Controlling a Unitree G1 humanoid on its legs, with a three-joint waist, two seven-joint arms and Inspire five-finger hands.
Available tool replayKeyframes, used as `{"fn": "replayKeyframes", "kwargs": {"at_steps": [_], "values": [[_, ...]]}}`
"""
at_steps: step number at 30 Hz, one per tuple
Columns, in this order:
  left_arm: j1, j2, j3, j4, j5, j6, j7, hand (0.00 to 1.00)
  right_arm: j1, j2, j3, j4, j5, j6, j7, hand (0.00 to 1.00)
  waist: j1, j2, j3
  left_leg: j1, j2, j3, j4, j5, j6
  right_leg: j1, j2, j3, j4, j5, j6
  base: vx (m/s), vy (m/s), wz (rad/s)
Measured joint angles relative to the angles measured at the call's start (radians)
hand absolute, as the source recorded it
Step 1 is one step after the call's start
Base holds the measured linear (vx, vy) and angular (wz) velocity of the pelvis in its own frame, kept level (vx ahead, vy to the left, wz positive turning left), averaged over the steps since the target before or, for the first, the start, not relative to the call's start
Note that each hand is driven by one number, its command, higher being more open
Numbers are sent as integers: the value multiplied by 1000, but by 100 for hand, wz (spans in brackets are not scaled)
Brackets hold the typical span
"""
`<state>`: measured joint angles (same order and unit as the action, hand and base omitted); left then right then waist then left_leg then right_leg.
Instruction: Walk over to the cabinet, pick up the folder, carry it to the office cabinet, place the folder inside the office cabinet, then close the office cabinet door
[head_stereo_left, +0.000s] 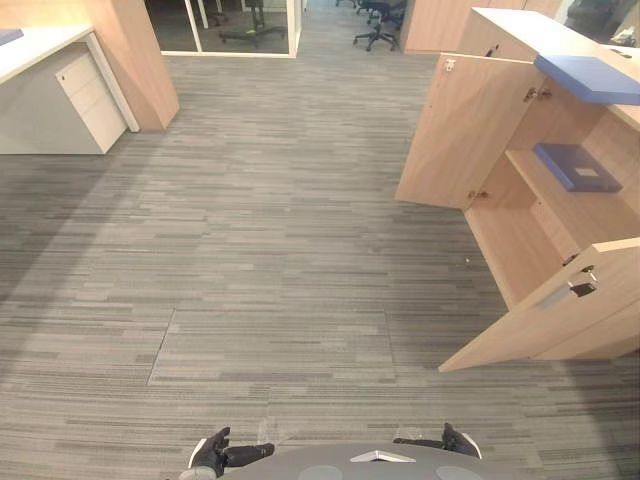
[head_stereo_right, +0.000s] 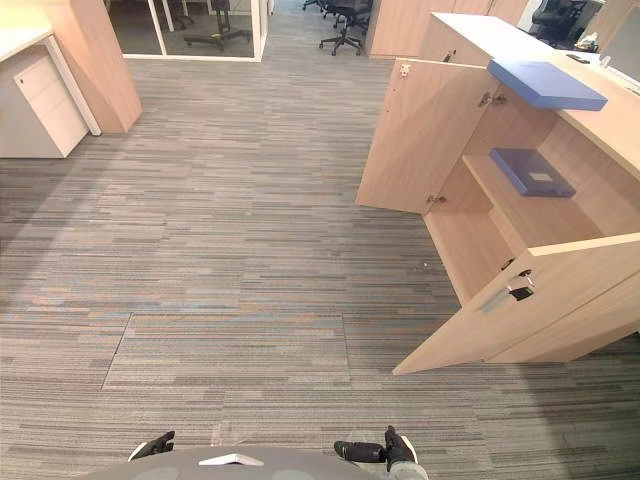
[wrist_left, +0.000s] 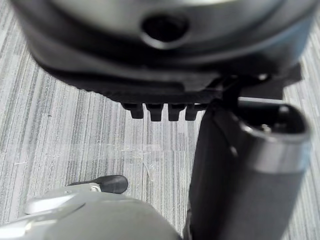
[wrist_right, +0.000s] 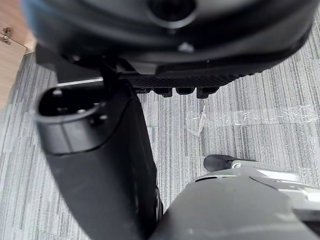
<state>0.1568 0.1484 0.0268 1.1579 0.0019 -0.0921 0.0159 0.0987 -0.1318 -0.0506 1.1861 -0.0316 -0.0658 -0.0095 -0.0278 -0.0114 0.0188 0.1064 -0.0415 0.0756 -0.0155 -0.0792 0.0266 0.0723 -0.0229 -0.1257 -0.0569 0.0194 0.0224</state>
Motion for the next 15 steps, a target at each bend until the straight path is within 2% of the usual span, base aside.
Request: {"fn": "replayKeyframes", "kwargs": {"at_steps": [7,15], "values": [[-3,3,-2,2,-10,0,-22,100,-15,4,-18,18,-1,0,1,100,0,0,11,26,0,4,-6,-8,-13,23,-2,-17,2,-7,25,5,3,0],[0,6,-13,2,-32,-6,-23,100,-16,4,-19,19,1,0,1,100,0,5,15,27,-1,6,-5,-4,-6,24,-3,-20,5,-9,24,-59,-22,-1]]}}
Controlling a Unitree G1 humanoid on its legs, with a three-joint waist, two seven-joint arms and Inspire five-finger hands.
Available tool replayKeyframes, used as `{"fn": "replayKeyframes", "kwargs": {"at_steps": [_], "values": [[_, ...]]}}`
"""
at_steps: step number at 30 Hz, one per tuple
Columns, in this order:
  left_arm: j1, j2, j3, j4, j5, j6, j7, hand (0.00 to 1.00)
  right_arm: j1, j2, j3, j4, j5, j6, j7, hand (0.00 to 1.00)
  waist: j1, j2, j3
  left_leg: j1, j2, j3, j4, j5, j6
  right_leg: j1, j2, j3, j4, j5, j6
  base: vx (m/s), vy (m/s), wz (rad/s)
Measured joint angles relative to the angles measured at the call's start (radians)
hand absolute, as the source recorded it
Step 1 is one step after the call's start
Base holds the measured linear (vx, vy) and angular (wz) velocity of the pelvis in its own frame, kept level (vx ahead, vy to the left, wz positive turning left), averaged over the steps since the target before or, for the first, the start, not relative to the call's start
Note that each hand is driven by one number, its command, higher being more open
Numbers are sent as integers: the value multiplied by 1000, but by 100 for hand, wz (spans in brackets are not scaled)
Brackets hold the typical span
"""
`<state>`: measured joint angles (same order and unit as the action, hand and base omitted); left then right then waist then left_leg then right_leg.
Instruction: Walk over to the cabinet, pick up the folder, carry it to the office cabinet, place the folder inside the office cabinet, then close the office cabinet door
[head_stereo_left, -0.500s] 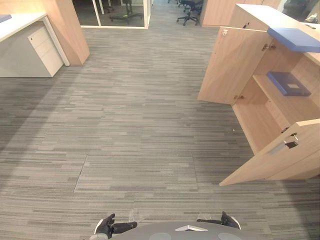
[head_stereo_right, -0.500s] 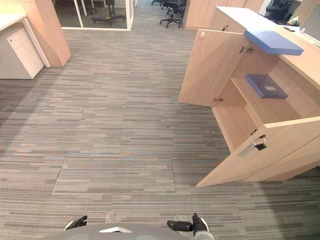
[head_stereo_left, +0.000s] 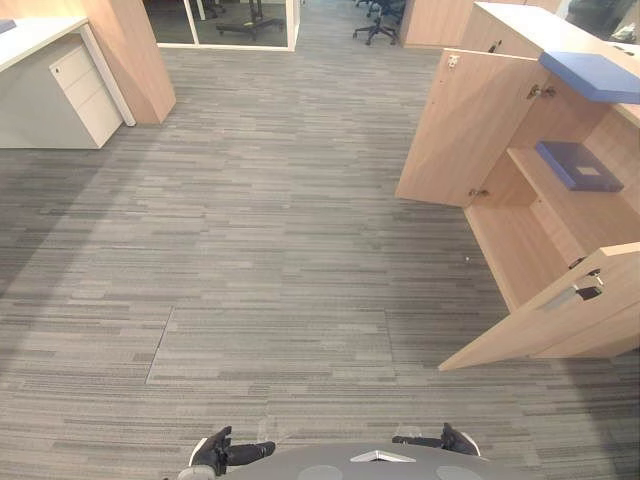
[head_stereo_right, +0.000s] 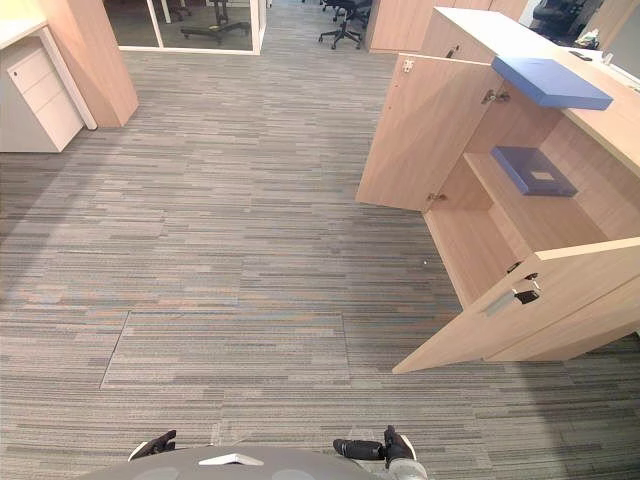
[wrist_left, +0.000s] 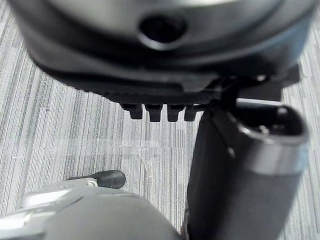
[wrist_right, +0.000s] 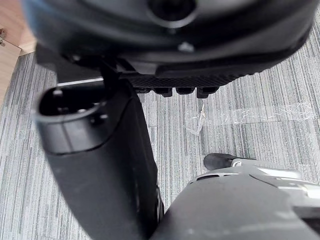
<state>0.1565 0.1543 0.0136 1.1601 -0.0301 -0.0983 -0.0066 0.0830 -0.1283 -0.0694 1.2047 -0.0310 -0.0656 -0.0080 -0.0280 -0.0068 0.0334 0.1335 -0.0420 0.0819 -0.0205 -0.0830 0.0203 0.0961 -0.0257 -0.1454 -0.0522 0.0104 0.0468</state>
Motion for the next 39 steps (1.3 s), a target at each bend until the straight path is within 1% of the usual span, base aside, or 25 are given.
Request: {"fn": "replayKeyframes", "kwargs": {"at_steps": [3,8,20,21,22,23,24,25,26,27,28,29,30,31,32,33,34,35,36,37,38,39], "values": [[2,1,-17,0,26,-15,30,100,2,0,0,-1,1,-1,-1,100,0,-3,-3,0,-2,-2,-6,10,7,-2,-2,-7,3,-1,-2,-69,-21,5],[3,3,-32,-1,61,-25,42,100,4,0,1,-1,1,-5,-3,100,0,-7,-9,17,-4,-6,-56,40,10,-5,-2,-13,1,0,-4,-50,-14,3],[-13,15,-75,-3,118,-33,52,100,0,1,5,0,0,-7,-4,100,0,-12,-6,14,-10,-25,-60,39,8,-1,-7,-32,-7,1,-4,-2,-5,4],[-15,17,-75,-3,118,-33,52,100,-1,2,6,0,1,-7,-5,100,0,-15,-3,8,-11,-27,-49,34,2,0,-9,-35,-7,1,-4,-36,-12,17],[-31,24,-74,-3,117,-33,53,100,-7,7,5,0,2,-7,-6,100,0,-26,9,-33,-14,-37,31,-3,-11,-1,-17,-47,1,-1,-6,-38,-14,23],[-42,27,-73,-7,115,-33,54,100,-14,9,5,0,3,-7,-7,100,1,-28,21,-64,-14,-42,94,-32,-15,-1,-20,-56,5,-3,-9,-69,-25,37],[-64,24,-74,-24,112,-34,63,100,-28,6,4,0,5,-8,-7,100,1,-21,49,-123,-6,-47,215,-86,-23,-4,-18,-73,25,-13,-17,-117,-19,37],[-75,20,-75,-31,111,-34,65,100,-35,0,3,-1,6,-10,-7,100,2,-10,62,-160,4,-48,286,-125,-32,-11,-13,-86,46,-26,-20,-144,5,37],[-77,11,-73,-43,105,-34,71,100,-36,-15,3,-2,8,-11,-7,100,4,7,70,-196,23,-47,370,-178,-48,-19,-2,-94,75,-52,-30,-119,34,20],[-78,10,-71,-51,98,-34,72,100,-36,-18,3,-2,9,-12,-6,100,8,11,71,-202,30,-45,394,-195,-70,-19,0,-93,84,-61,-30,-57,64,4],[-76,6,-62,-62,94,-34,74,100,-30,-21,2,-4,10,-12,-7,100,16,22,77,-212,40,-37,429,-222,-117,-18,2,-92,91,-69,-34,-6,75,-6],[-76,1,-33,-71,85,-34,75,100,-20,-24,1,-9,17,-14,-7,100,28,24,80,-239,60,-3,517,-227,-151,-4,8,-87,88,-74,-37,13,79,3],[-76,3,-24,-72,75,-35,76,100,-22,-23,-1,-9,20,-15,-7,100,27,26,87,-272,67,18,578,-209,-152,0,4,-89,89,-77,-37,18,95,16],[-85,7,-4,-75,68,-38,74,100,-24,-21,-1,-8,37,-15,-7,100,23,-1,94,-324,77,51,675,-197,-148,4,-13,-97,94,-81,-36,17,133,18],[-86,2,12,-92,55,-50,77,100,-31,-21,-10,-7,46,-12,-10,100,28,21,107,-368,115,98,754,-231,-81,15,-32,-97,102,-90,-32,19,144,11],[-86,0,13,-94,46,-57,81,100,-36,-24,-14,-7,45,-12,-12,100,28,11,109,-390,137,113,772,-247,-71,19,-41,-97,105,-94,-25,60,160,4],[-86,-5,12,-99,33,-62,93,100,-40,-29,-21,-5,46,-11,-15,100,25,20,113,-421,172,115,763,-255,-69,27,-61,-96,106,-105,-8,99,205,3],[-86,-7,13,-100,32,-71,97,100,-39,-33,-25,-5,46,-11,-20,100,24,24,114,-437,186,94,692,-249,-74,29,-94,-90,115,-118,14,176,313,-1],[-86,-7,13,-102,32,-74,98,100,-39,-33,-29,-6,46,-11,-21,100,24,24,114,-443,188,80,644,-236,-81,30,-113,-84,122,-126,26,236,408,-13],[-85,-7,13,-104,32,-74,100,100,-40,-36,-31,-5,46,-11,-24,100,24,24,114,-444,190,38,529,-193,-95,30,-149,-66,126,-142,51,301,475,-19],[-85,-8,12,-103,32,-74,104,100,-39,-36,-33,-6,47,-12,-29,100,19,27,117,-435,196,17,430,-96,-127,40,-182,-51,123,-158,84,307,429,-12],[-85,-8,11,-102,33,-73,107,100,-37,-37,-37,-6,47,-12,-31,100,16,25,118,-416,185,45,406,-27,-118,54,-195,-40,109,-162,93,367,388,-13]]}}
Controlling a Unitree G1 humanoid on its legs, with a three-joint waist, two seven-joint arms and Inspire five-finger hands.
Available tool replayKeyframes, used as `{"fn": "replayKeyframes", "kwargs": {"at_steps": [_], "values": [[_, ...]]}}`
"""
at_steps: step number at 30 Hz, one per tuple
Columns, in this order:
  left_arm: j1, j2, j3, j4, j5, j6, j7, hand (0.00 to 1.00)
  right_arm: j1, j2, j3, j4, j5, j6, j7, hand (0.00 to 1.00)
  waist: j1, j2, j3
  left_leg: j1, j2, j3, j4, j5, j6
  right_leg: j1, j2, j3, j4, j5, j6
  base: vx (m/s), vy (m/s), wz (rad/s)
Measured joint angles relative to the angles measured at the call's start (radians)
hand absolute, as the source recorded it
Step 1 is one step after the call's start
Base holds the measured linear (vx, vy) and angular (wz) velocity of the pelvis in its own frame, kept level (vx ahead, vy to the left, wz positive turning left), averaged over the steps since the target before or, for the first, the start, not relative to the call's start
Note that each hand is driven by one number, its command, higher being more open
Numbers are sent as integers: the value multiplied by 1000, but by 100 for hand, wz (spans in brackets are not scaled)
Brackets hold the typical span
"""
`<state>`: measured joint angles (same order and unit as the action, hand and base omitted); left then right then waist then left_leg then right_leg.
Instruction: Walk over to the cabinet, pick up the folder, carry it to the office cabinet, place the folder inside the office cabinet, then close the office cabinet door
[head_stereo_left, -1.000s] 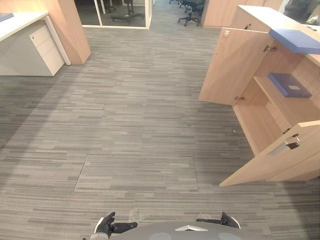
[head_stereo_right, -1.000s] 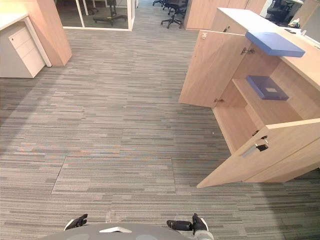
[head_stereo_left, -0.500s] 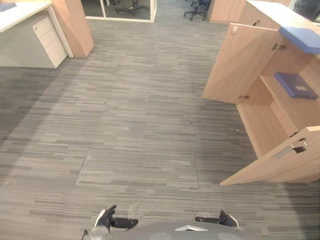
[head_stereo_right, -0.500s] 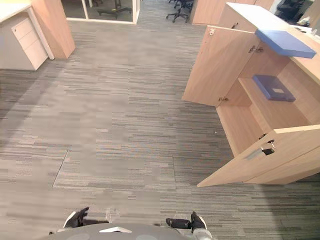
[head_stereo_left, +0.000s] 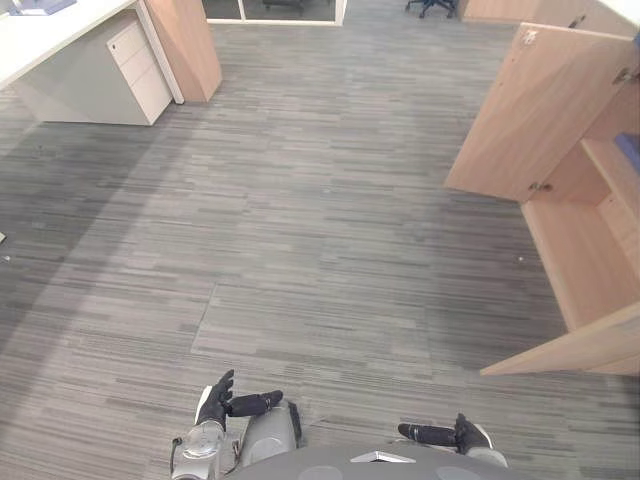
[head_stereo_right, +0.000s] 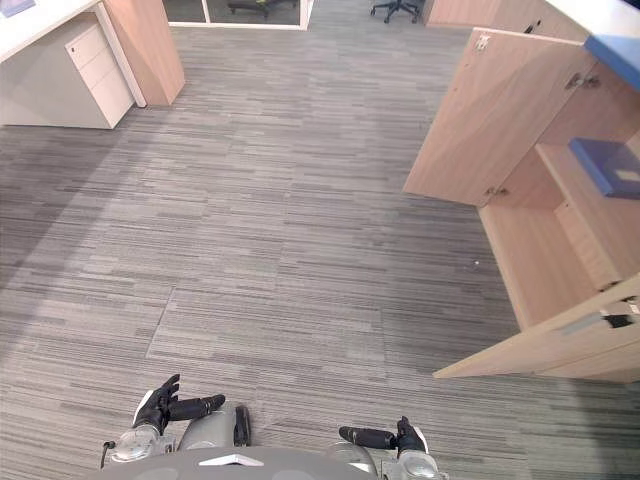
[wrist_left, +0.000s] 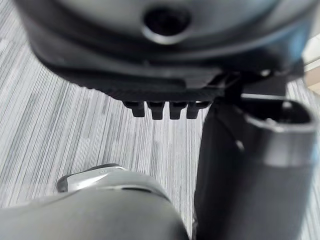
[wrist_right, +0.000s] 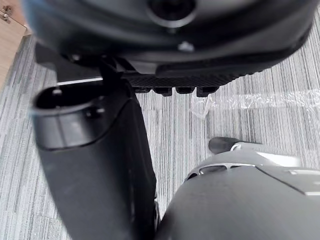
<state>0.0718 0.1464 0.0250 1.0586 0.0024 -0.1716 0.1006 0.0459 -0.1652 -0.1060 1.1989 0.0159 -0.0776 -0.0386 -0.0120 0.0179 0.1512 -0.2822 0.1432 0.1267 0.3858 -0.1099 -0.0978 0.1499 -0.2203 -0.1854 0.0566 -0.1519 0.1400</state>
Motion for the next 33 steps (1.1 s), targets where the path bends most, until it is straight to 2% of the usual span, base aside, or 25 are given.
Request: {"fn": "replayKeyframes", "kwargs": {"at_steps": [1,2,4,6,7,8,9,10,12,13,14,15,16,18,19,20,23,24,25,26,27,28,30,32,33], "values": [[1,0,0,0,0,-1,7,100,-6,9,-1,7,-5,5,2,100,3,-5,7,19,-14,47,6,-10,18,19,-18,-6,8,6,9,389,279,-21],[-2,-1,1,3,-1,-1,20,100,-9,6,1,6,-8,1,11,100,12,-2,11,11,-8,53,54,-52,21,13,0,1,44,8,-4,369,214,-30],[-1,8,15,3,-4,-2,21,100,-14,15,-3,13,-9,2,6,100,20,-14,8,14,-10,75,138,-89,62,36,7,-3,24,56,-6,328,154,-44],[-3,11,21,7,0,-2,19,100,-22,28,-16,11,-9,1,7,100,13,-20,4,11,-6,92,211,-84,59,41,-21,34,17,127,-20,273,233,-65],[-1,12,29,17,1,-3,16,100,-25,35,-40,5,-9,2,7,100,20,-33,-12,3,-34,85,185,-105,38,25,-52,65,36,147,-10,138,236,-73],[3,8,21,20,2,-3,14,100,-19,35,-45,1,-9,1,7,100,22,-18,-37,24,-48,69,86,-94,55,2,-54,79,49,149,-12,174,332,-97],[3,10,-2,36,4,-1,1,100,-12,37,-51,4,-9,5,5,100,16,-31,-61,74,-91,119,7,-101,105,-52,-97,106,114,153,-20,144,257,-70],[4,14,-6,37,3,0,-2,100,-11,36,-56,0,-9,4,13,100,14,-33,-63,96,-108,136,-25,-101,107,-81,-115,114,164,160,-27,207,304,-70],[7,11,-22,35,-1,-1,-18,100,4,32,-72,-22,-5,4,20,100,6,-34,-62,200,-163,168,-131,-86,140,-204,-172,131,448,197,-80,211,249,-22],[13,15,-39,33,-2,-1,-23,100,21,52,-110,-43,12,-6,24,100,-2,-41,-60,262,-195,165,-172,-86,163,-271,-206,98,709,172,-119,248,217,13],[17,21,-47,33,-2,-1,-24,100,22,59,-109,-52,10,-10,23,100,-8,-51,-63,293,-209,158,-189,-87,174,-290,-224,64,813,157,-144,323,214,35],[16,28,-56,33,-1,0,-28,100,19,59,-92,-57,-3,-9,23,100,-19,-62,-64,349,-230,138,-218,-92,183,-292,-249,-36,952,136,-189,330,124,40],[16,28,-67,33,-1,0,-31,100,18,56,-78,-58,-4,-8,23,100,-16,-65,-61,399,-238,120,-242,-92,186,-291,-250,-126,1024,89,-201,339,102,42],[12,22,-67,33,-1,0,-36,100,17,55,-80,-60,-2,-8,23,100,-17,-59,-53,434,-231,98,-257,-92,186,-307,-209,-210,1005,-18,-168,306,35,33],[7,20,-64,34,-1,0,-36,100,17,56,-80,-66,0,-9,24,100,-19,-53,-43,451,-220,98,-260,-92,186,-325,-183,-242,960,-68,-153,299,-34,19],[6,15,-62,35,-1,1,-36,100,16,52,-84,-79,3,-20,29,100,-21,-35,-20,487,-189,100,-270,-93,186,-344,-133,-279,853,-113,-144,230,-65,4],[14,14,-62,55,-1,2,-37,100,15,51,-80,-97,11,-35,32,100,-25,-21,-5,541,-132,115,-296,-95,181,-387,-50,-305,619,-98,-125,209,-113,-8],[16,16,-63,57,0,2,-38,100,14,54,-79,-97,13,-39,30,100,-24,-24,-4,560,-117,124,-316,-101,171,-407,-24,-305,519,-72,-99,252,-167,-5],[16,25,-65,58,1,1,-41,100,10,62,-75,-96,30,-40,26,100,-23,-39,-4,583,-115,131,-342,-115,138,-424,-1,-302,381,2,-96,417,-296,-3],[15,40,-65,66,1,2,-45,100,12,73,-69,-93,37,-38,25,100,-25,-70,1,626,-130,125,-364,-147,86,-430,3,-272,276,166,-130,320,-234,-5],[11,35,-62,79,1,3,-42,100,9,67,-70,-92,41,-37,29,100,-25,-70,0,645,-127,122,-373,-152,77,-431,14,-266,289,198,-186,346,-260,-13],[10,19,-61,92,1,4,-38,100,6,53,-69,-91,41,-39,30,100,-27,-44,-3,650,-105,127,-374,-156,71,-433,30,-271,308,179,-175,251,-221,-22],[13,-4,-55,101,5,4,-43,100,-4,42,-75,-93,40,-41,31,100,-47,7,-10,630,-44,123,-321,-182,37,-447,75,-286,347,93,-192,352,-302,-17],[8,-4,-48,107,8,4,-49,100,-8,43,-80,-80,40,-37,28,100,-47,3,-13,584,-9,111,-213,-186,31,-438,99,-297,346,61,-202,301,-295,-7],[2,-6,-21,103,3,5,-45,100,-9,46,-82,-53,40,-28,26,100,-45,4,-16,472,64,74,70,-176,22,-371,160,-309,271,48,-206,372,-387,-9]]}}
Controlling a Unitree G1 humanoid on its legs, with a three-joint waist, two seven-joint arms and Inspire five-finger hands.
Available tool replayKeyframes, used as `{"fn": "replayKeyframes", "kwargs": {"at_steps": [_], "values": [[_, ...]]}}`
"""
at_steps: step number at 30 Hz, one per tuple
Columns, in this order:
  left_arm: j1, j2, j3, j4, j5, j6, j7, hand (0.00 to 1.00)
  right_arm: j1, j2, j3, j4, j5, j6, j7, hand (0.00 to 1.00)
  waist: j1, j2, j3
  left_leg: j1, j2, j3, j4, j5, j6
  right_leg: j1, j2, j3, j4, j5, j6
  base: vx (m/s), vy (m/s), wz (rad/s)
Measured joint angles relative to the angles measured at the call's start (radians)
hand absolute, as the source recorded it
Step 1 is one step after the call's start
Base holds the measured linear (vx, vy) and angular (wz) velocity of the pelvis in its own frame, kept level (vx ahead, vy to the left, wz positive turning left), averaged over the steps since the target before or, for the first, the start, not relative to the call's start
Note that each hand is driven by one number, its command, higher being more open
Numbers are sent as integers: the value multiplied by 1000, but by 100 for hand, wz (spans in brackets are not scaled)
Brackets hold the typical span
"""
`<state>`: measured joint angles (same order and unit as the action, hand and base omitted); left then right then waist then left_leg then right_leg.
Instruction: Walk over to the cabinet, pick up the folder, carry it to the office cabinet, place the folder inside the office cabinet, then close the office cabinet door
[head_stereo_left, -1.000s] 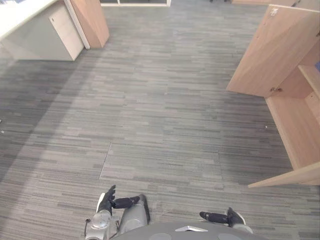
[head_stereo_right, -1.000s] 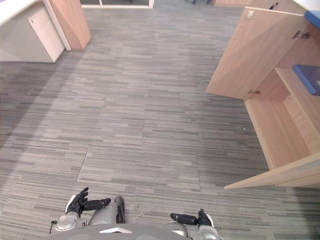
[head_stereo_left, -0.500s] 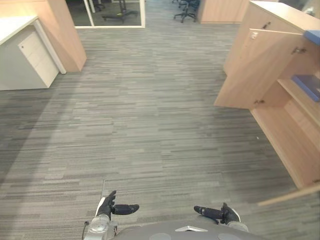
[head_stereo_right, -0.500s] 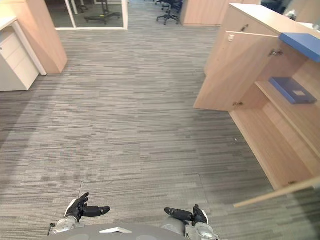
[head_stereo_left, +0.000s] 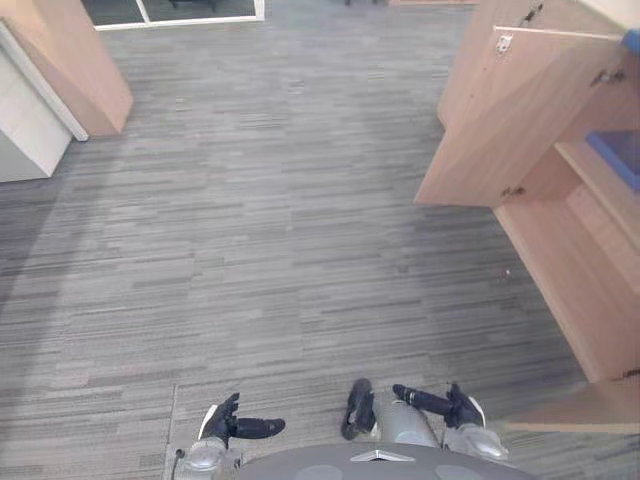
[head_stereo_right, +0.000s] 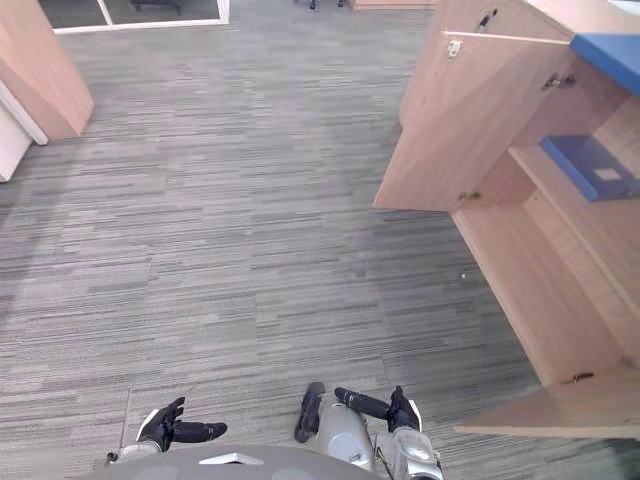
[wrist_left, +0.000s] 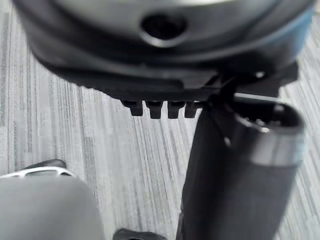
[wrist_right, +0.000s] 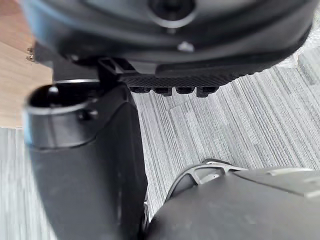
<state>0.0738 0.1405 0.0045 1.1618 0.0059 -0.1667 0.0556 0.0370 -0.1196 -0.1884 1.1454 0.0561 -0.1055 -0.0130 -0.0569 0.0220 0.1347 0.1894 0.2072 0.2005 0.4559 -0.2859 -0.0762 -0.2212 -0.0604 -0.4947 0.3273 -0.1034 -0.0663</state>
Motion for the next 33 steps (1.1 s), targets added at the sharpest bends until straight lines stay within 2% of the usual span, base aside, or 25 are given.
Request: {"fn": "replayKeyframes", "kwargs": {"at_steps": [1,2,3,4,7,8,9,10,11,12,13,14,16,17,18,20,21,22,23,25,26,27,29,31,33], "values": [[2,1,23,-7,-6,1,0,100,5,-5,2,1,1,8,-4,100,0,13,-4,-74,52,-26,181,48,-17,50,47,-4,-55,0,-2,444,-391,-16],[8,-3,45,-27,-10,3,-2,100,19,-7,5,9,2,11,-11,100,2,20,-9,-143,101,-51,358,129,-28,107,91,0,-108,-1,-3,363,-207,-22],[15,-5,55,-38,-13,3,-1,100,26,-9,8,19,7,12,-16,100,7,21,-9,-187,124,-55,480,140,-29,142,114,11,-136,-5,-9,377,-164,-28],[15,-3,73,-45,-13,3,0,100,26,-9,16,36,9,16,-20,100,13,17,-8,-245,138,-43,607,128,-20,192,136,35,-172,-6,-11,297,-109,-29],[15,-7,94,-79,-35,4,15,100,25,-18,31,61,6,29,-21,100,39,-3,1,-330,114,9,670,49,1,265,152,111,-219,1,0,267,-35,-66],[16,-10,95,-81,-48,4,25,100,18,-24,45,73,2,31,-24,100,58,-4,2,-387,88,5,602,5,9,295,152,159,-233,2,1,208,26,-66],[17,-11,95,-81,-48,4,27,100,18,-24,45,74,1,31,-24,100,60,-4,2,-395,82,-1,584,0,10,300,152,168,-236,3,2,324,106,-111],[18,-23,116,-84,-62,2,32,100,12,-24,45,75,0,32,-23,100,73,-2,3,-443,38,-67,418,-20,8,329,150,232,-252,2,9,277,167,-119],[16,-26,125,-84,-80,-2,35,100,7,-22,46,75,0,31,-24,100,80,-3,4,-461,-1,-156,245,-14,-2,345,142,279,-260,-3,20,325,222,-138],[15,-26,130,-84,-84,-3,36,100,4,-21,51,75,1,30,-24,100,81,-6,6,-459,-23,-209,146,-2,-17,349,133,300,-260,-9,26,237,274,-125],[15,-26,131,-83,-91,-3,42,100,5,-19,61,73,3,25,-24,100,79,-9,7,-454,-49,-314,-43,39,-29,357,117,345,-258,-25,30,244,329,-117],[15,-28,131,-81,-92,-3,46,100,13,-19,62,73,8,22,-24,100,78,-8,8,-442,-59,-371,-168,92,-40,371,99,389,-252,-42,49,261,350,-127],[15,-31,132,-71,-93,-3,50,100,33,-20,62,73,10,22,-25,100,81,-6,6,-420,-61,-378,-202,162,-66,381,69,448,-219,-75,80,359,380,-99],[19,-37,132,-65,-108,-4,51,100,42,-24,56,73,23,23,-24,100,79,2,-1,-402,-82,-355,-185,244,-69,379,39,484,-186,-99,115,471,484,-99],[22,-23,140,-57,-123,-4,49,100,50,-5,37,74,30,23,-24,100,76,-27,-3,-402,-113,-311,-138,227,-50,378,-3,520,-168,-114,121,317,335,-91],[13,-16,161,-48,-128,-3,52,100,60,15,1,75,30,24,-20,100,77,-51,-16,-393,-136,-251,-112,177,-23,345,-47,528,-115,-113,123,286,282,-88],[16,-16,180,-39,-137,-3,51,100,60,19,-16,75,32,23,-14,100,85,-58,-19,-349,-143,-192,-124,155,0,298,-74,525,7,-113,124,378,370,-132],[26,-15,181,-20,-148,-3,49,100,60,21,-48,70,35,16,-9,100,83,-60,-17,-277,-162,-129,-162,150,26,231,-111,505,174,-106,110,283,291,-119],[39,-15,180,-19,-156,-3,49,100,61,22,-61,61,37,11,-4,100,75,-62,-18,-243,-177,-104,-184,149,43,199,-147,458,259,-94,89,294,328,-93],[56,-13,170,-20,-156,-3,48,100,64,18,-78,29,34,1,4,100,50,-62,-21,-128,-222,-33,-255,135,79,128,-310,238,497,-10,-44,259,279,-67],[53,-10,170,-20,-156,-3,47,100,62,19,-77,28,28,-1,4,100,51,-59,-22,-95,-227,-13,-282,134,85,119,-348,164,546,-16,-44,195,162,-55],[53,-7,171,-20,-155,-3,47,100,58,20,-76,29,27,-1,5,100,53,-56,-23,-70,-226,-3,-301,136,88,117,-362,115,563,-25,-35,258,146,-48],[45,-4,173,-23,-153,-4,47,100,48,16,-75,29,25,1,8,100,49,-37,-20,-19,-190,29,-341,138,91,110,-330,-48,538,-133,43,304,52,-48],[40,-7,173,-23,-153,-4,45,100,44,16,-75,28,25,2,8,100,48,-35,-16,-2,-170,49,-349,138,91,98,-305,-103,470,-157,64,196,-28,-39],[37,-17,175,-21,-153,-3,44,100,35,18,-75,28,26,1,7,100,41,-35,-3,39,-143,76,-373,132,80,81,-278,-149,324,-147,78,196,-99,-46]]}}
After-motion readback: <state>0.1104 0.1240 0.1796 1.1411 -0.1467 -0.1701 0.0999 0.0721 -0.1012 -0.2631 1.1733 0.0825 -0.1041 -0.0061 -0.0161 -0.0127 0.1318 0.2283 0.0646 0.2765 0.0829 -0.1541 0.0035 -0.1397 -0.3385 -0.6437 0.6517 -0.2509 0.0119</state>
